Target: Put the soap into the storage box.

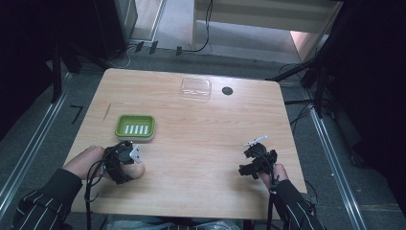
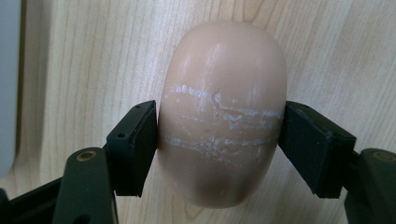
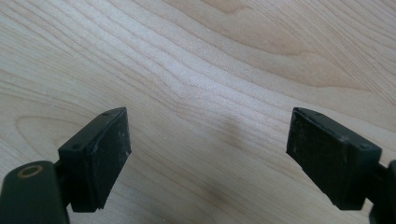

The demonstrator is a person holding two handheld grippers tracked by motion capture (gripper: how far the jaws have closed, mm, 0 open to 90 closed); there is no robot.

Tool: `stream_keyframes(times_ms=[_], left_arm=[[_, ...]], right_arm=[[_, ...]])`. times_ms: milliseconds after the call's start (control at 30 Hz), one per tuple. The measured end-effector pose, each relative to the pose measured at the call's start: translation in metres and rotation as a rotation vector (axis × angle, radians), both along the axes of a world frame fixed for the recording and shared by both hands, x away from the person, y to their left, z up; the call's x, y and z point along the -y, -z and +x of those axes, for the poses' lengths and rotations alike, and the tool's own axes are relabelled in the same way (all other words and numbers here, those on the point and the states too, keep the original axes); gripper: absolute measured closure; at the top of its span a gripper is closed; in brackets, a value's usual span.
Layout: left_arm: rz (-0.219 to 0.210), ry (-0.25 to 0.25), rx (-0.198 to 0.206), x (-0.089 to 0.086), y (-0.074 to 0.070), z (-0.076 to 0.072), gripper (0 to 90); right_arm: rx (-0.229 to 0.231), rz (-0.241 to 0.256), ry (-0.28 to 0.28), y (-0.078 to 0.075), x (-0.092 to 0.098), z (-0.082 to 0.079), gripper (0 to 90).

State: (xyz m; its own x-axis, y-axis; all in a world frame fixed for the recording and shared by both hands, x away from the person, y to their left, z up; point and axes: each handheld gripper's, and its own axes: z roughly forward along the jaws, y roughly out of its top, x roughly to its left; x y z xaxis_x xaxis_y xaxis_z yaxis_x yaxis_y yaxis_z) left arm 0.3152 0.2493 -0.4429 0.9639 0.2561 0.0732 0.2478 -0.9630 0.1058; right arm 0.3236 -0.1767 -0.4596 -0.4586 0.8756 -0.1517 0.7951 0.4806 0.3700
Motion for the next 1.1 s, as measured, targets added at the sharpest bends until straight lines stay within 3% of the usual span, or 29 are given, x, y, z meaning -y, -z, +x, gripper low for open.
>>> stream_keyframes(times_ms=[100, 400, 800, 1100], left_arm=[[-0.002, -0.027, -0.014, 0.0005, -0.0001, 0.0002, 30.6], [-0.007, -0.045, -0.025, 0.0030, -0.0004, 0.0016, 28.7], [0.044, -0.046, -0.033, 0.0056, 0.0083, 0.0004, 31.0], [0.011, -0.059, -0.048, 0.0027, 0.0084, 0.0013, 32.5]], right_arm=[[0.000, 0.000, 0.000, -0.0001, 0.0001, -0.0001, 14.3], [0.000, 0.001, 0.000, -0.0001, 0.0002, 0.0001, 14.3], [0.001, 0.002, -0.001, -0.0003, 0.0006, 0.0000, 14.3], [0.001, 0.002, -0.001, -0.0003, 0.0008, 0.0000, 14.3]])
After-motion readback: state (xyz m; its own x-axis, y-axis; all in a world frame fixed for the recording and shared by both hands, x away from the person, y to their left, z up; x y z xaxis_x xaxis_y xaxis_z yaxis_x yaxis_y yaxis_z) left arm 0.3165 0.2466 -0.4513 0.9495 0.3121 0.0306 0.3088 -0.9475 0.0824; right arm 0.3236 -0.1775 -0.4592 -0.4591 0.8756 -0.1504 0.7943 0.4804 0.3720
